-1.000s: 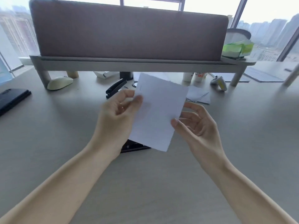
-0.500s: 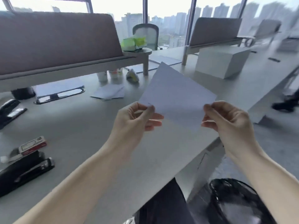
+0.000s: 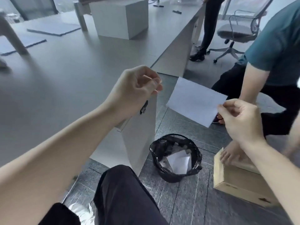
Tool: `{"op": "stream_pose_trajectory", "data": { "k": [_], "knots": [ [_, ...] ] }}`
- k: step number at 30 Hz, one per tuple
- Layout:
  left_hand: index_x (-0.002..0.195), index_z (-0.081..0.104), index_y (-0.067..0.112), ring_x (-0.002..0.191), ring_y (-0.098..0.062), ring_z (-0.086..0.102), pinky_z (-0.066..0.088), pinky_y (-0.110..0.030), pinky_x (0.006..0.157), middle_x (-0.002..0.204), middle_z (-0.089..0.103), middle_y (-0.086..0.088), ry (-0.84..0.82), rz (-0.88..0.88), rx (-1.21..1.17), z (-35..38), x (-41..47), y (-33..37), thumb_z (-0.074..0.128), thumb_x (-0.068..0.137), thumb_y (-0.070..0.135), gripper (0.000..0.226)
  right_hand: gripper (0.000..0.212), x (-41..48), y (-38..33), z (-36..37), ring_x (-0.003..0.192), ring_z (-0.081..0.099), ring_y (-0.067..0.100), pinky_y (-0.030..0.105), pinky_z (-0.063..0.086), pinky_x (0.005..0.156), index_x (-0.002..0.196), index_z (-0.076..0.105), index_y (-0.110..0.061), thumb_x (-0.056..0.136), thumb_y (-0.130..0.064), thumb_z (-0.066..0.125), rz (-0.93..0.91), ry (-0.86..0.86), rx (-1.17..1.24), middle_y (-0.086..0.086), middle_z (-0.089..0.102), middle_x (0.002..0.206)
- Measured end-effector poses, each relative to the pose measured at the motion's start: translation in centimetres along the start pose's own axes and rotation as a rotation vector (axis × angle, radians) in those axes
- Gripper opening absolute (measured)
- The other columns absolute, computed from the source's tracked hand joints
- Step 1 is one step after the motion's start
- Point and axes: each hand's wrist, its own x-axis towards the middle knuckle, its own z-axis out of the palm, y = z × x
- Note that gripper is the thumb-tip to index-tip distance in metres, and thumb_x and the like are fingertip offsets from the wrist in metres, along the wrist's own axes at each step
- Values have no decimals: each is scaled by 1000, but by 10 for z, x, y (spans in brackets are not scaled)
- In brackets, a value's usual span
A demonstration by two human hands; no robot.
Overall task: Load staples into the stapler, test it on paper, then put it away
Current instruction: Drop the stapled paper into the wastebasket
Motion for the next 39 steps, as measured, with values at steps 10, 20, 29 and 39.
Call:
{"op": "stream_pose_trajectory", "data": {
  "k": [10, 20, 29, 39],
  "knots": [
    [107, 70, 39, 109, -7, 65, 36, -38, 115, 94, 67, 28, -497, 426, 915, 12, 58, -57, 60, 91, 61, 29, 15, -14, 144, 42, 83, 71, 20, 33, 56, 83, 97, 81, -15, 100, -26, 72, 263, -249, -456, -5, 75, 83],
    [106, 71, 46, 104, -19, 55, 38, -35, 84, 110, 76, 4, -283, 243, 615, 18, 86, -85, 55, 79, 80, 46, 14, -24, 239, 133, 93, 75, 28, 38, 62, 77, 97, 79, -16, 99, -25, 68, 477, -496, -677, 5, 80, 96],
    [115, 68, 44, 110, -11, 53, 35, -15, 83, 130, 62, 24, -262, 212, 482, 27, 93, -109, 53, 76, 87, 60, 22, -32, 269, 166, 81, 67, 33, 39, 56, 69, 84, 72, -5, 98, -21, 65, 586, -583, -740, 13, 75, 85],
    [112, 72, 30, 103, -15, 52, 28, 4, 79, 122, 68, 10, -293, 197, 495, 29, 85, -88, 62, 77, 64, 51, 20, -39, 279, 173, 83, 75, 33, 40, 61, 68, 92, 74, -2, 99, -20, 67, 589, -596, -785, 14, 78, 90]
  ]
}}
